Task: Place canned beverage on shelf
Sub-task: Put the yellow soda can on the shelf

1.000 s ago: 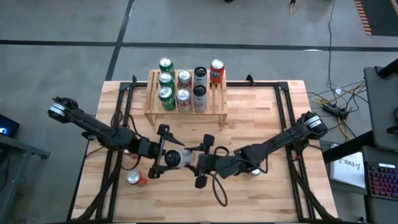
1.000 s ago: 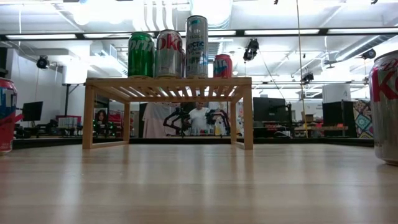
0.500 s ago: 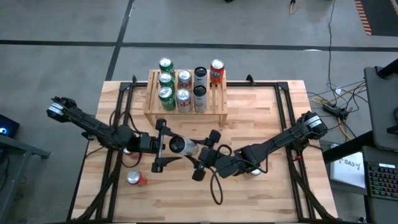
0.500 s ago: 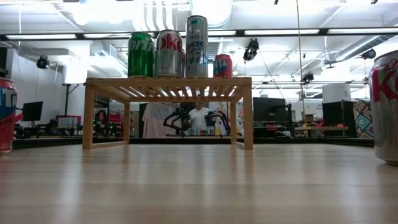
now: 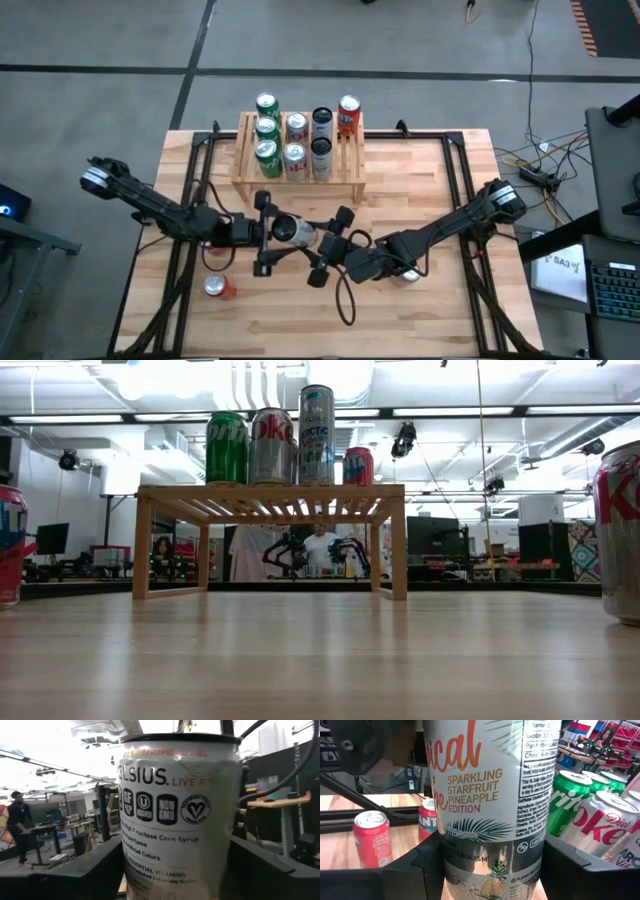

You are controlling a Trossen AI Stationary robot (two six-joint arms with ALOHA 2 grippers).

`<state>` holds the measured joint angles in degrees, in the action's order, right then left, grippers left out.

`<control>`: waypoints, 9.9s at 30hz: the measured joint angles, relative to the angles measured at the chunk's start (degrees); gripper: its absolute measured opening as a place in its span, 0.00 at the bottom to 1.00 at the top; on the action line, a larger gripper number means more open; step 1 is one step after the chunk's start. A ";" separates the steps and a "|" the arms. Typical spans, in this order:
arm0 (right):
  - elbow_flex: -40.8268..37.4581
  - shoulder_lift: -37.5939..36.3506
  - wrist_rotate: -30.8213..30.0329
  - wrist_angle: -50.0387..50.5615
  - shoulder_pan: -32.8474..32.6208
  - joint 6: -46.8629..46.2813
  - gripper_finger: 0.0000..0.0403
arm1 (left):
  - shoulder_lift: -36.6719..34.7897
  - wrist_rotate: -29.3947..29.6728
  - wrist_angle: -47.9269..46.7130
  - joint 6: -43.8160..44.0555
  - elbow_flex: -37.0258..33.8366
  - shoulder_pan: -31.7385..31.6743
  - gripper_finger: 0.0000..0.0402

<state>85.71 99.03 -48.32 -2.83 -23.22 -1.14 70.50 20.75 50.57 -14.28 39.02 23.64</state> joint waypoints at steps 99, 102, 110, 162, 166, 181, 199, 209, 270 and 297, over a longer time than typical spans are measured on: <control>-0.04 -7.74 0.44 12.96 4.90 -1.07 0.82 | -27.23 -45.77 -53.41 4.85 11.82 -79.05 0.58; -0.04 -7.74 0.46 12.95 4.90 -1.10 0.82 | -27.23 -48.31 -52.90 6.29 9.29 -81.39 0.58; -0.04 -7.74 0.47 12.96 4.90 -1.38 0.82 | -27.75 -50.24 -49.54 7.15 2.84 -82.05 0.58; -0.04 -7.74 0.27 13.08 5.42 -1.64 0.82 | -33.33 -50.31 -33.02 14.40 -17.46 -83.10 0.59; -0.09 -7.74 0.27 13.09 5.42 -1.64 0.82 | -33.01 -51.78 -33.03 14.27 -17.46 -83.10 0.59; -0.33 -7.74 0.25 13.09 5.42 -1.64 0.82 | -30.82 -51.83 -32.44 13.14 -17.42 -83.08 0.69; -0.37 -7.72 0.27 13.40 5.40 -1.58 0.82 | -31.98 -51.77 -33.07 15.97 -17.42 -83.09 0.72; -0.37 -7.72 0.27 13.40 5.40 -1.31 0.82 | -35.04 -51.78 -33.44 16.39 -17.42 -83.10 0.80; -0.38 -7.72 0.53 13.33 5.38 -1.23 0.82 | -42.80 -54.22 -74.28 14.02 0.94 -78.75 0.02; -0.39 -7.72 0.51 13.79 5.38 -1.21 0.82 | -40.68 -41.20 -73.99 16.51 2.05 -78.75 0.00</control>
<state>85.32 91.31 -47.81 10.96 -17.85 -2.35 29.82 -20.45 -23.43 2.22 41.07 -55.11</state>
